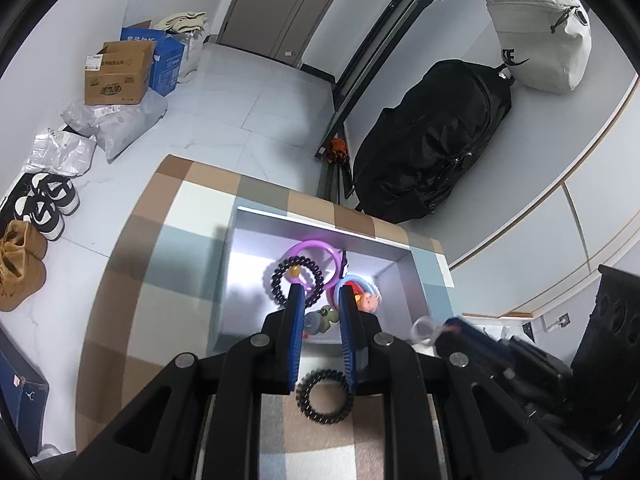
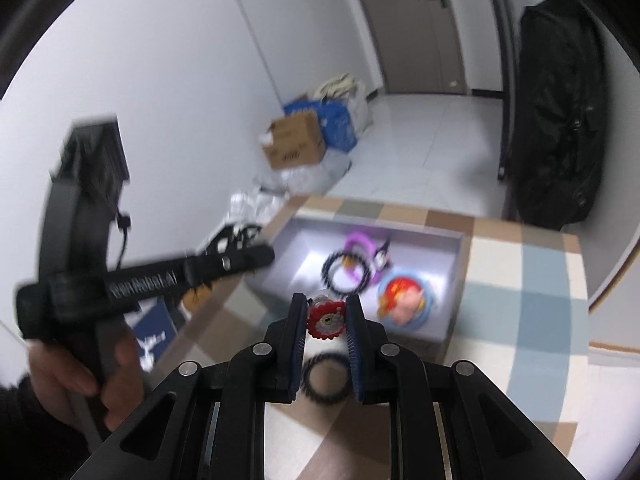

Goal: Organize jewelry
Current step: 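Carry both held items into the silver box and open both tools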

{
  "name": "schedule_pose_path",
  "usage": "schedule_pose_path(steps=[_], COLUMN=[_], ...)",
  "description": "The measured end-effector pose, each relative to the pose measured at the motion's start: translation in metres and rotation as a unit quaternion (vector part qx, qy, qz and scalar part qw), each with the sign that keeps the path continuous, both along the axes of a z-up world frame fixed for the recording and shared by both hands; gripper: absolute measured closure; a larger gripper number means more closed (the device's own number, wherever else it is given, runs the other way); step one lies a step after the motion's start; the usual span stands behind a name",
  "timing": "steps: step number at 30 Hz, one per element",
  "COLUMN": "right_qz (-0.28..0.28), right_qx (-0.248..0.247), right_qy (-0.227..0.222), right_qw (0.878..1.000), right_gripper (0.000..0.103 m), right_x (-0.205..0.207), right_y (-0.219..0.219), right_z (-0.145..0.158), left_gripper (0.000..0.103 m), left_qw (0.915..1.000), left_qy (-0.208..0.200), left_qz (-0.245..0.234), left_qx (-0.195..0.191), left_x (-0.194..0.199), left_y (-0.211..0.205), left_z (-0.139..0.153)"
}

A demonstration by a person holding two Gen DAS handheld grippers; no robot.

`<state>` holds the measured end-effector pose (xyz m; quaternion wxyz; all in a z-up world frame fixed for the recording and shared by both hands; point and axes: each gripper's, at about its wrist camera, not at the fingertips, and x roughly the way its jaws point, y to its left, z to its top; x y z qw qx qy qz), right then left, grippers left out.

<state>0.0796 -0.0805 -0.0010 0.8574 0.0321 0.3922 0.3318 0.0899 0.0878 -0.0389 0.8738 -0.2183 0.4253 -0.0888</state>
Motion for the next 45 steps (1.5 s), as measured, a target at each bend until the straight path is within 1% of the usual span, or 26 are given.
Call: schedule_pose_path(steps=[4,7,9,17,20,22,26,28,29,30,31,33,34,36,37,39,41,44,45], right_qz=[-0.02,-0.033,-0.041,-0.07,-0.078,-0.082,-0.084,-0.091,-0.094,-0.1,-0.103,-0.1,-0.102,-0.106,-0.107,-0.109,-0.11,-0.11,-0.109], right_qx=[0.03,0.034,0.039,0.067,0.074,0.081,0.095,0.105,0.108,0.111,0.114,0.122,0.117,0.117,0.119,0.119,0.121,0.118,0.116], right_qy=[0.004,0.007,0.016,0.061,0.08,0.091,0.097,0.092,0.088,0.083,0.08,0.076,0.075,0.075,0.075,0.07,0.066,0.061,0.059], right_qw=[0.999,0.999,0.998,0.993,0.991,0.989,0.987,0.986,0.986,0.985,0.985,0.985,0.985,0.985,0.984,0.984,0.984,0.985,0.986], right_gripper=[0.085,0.085,0.085,0.085,0.085,0.084,0.082,0.077,0.071,0.061,0.057,0.056,0.055,0.046,0.043,0.032,0.03,0.022,0.021], right_x=[0.019,0.03,0.037,0.06,0.067,0.07,0.072,0.071,0.07,0.069,0.069,0.066,0.066,0.065,0.064,0.061,0.059,0.054,0.053], right_y=[-0.008,-0.009,-0.013,-0.023,-0.025,-0.025,-0.028,-0.033,-0.035,-0.039,-0.041,-0.045,-0.046,-0.048,-0.05,-0.053,-0.055,-0.057,-0.057], right_z=[0.006,0.004,0.003,-0.012,-0.019,-0.022,-0.024,-0.021,-0.018,-0.016,-0.014,-0.011,-0.011,-0.011,-0.011,-0.009,-0.006,-0.003,-0.002], left_gripper=[0.091,0.091,0.091,0.091,0.091,0.09,0.089,0.081,0.076,0.064,0.052,0.048,0.043,0.039,0.039,0.039,0.039,0.039,0.039], left_qw=[0.9998,0.9997,0.9994,0.9985,0.9983,0.9987,0.9986,0.9986,0.9987,0.9988,0.9989,0.9992,0.9992,0.9993,0.9994,0.9996,0.9999,0.9999,0.9999], left_qy=[0.011,0.014,0.014,0.041,0.046,0.042,0.041,0.04,0.036,0.033,0.03,0.021,0.019,0.022,0.022,0.015,0.008,0.0,-0.001], left_qz=[0.0,-0.002,-0.002,-0.013,-0.017,-0.014,-0.034,-0.034,-0.033,-0.031,-0.03,-0.024,-0.025,-0.023,-0.022,-0.018,-0.015,-0.007,-0.006], left_qx=[0.014,0.02,0.032,0.034,0.031,0.026,-0.003,-0.01,-0.014,-0.017,-0.02,-0.025,-0.026,-0.019,-0.017,-0.014,-0.003,0.008,0.012], left_x=[0.013,0.023,0.03,0.038,0.042,0.043,0.046,0.045,0.044,0.044,0.042,0.039,0.04,0.04,0.041,0.038,0.035,0.029,0.027], left_y=[-0.007,-0.011,-0.013,-0.016,-0.018,-0.018,-0.019,-0.019,-0.018,-0.017,-0.017,-0.015,-0.016,-0.017,-0.018,-0.016,-0.015,-0.012,-0.012], left_z=[-0.002,-0.001,-0.001,-0.015,-0.017,-0.015,-0.013,-0.012,-0.011,-0.011,-0.01,-0.008,-0.007,-0.007,-0.007,-0.004,-0.002,0.001,0.002])
